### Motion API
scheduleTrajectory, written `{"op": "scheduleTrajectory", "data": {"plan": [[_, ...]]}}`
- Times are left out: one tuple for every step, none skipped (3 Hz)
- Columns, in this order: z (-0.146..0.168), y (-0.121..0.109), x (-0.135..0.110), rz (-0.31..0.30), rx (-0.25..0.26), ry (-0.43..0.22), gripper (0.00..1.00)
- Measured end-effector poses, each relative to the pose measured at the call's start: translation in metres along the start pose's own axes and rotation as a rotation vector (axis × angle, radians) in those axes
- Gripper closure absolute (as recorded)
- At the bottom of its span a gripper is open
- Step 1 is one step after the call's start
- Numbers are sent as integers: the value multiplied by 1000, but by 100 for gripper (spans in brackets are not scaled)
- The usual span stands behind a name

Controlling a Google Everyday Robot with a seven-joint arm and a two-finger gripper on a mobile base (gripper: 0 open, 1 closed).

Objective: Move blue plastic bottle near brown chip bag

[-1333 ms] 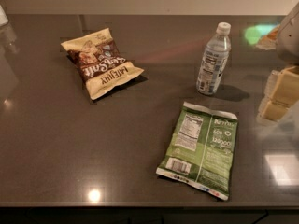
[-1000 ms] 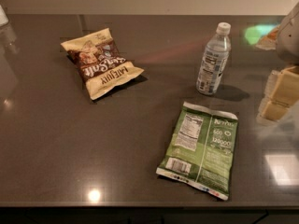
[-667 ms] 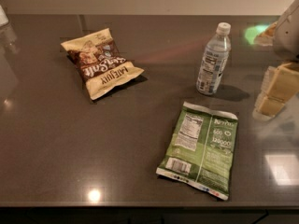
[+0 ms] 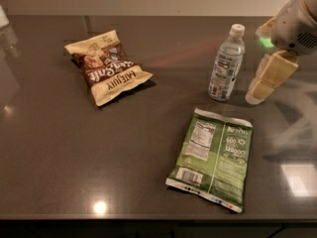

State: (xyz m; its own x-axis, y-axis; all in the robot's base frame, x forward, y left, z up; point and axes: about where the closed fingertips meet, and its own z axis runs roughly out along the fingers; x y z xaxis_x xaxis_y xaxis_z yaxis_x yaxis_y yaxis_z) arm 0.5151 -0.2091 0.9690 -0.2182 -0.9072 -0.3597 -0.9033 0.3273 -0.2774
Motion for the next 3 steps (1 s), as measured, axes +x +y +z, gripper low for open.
{"op": "scheduleTrajectory", "data": {"plan": [[12,-36,1,46,32,-61,0],[24,-58,-1,91,35,-120,0],[34,-71,-4,123,28,-163,0]]}}
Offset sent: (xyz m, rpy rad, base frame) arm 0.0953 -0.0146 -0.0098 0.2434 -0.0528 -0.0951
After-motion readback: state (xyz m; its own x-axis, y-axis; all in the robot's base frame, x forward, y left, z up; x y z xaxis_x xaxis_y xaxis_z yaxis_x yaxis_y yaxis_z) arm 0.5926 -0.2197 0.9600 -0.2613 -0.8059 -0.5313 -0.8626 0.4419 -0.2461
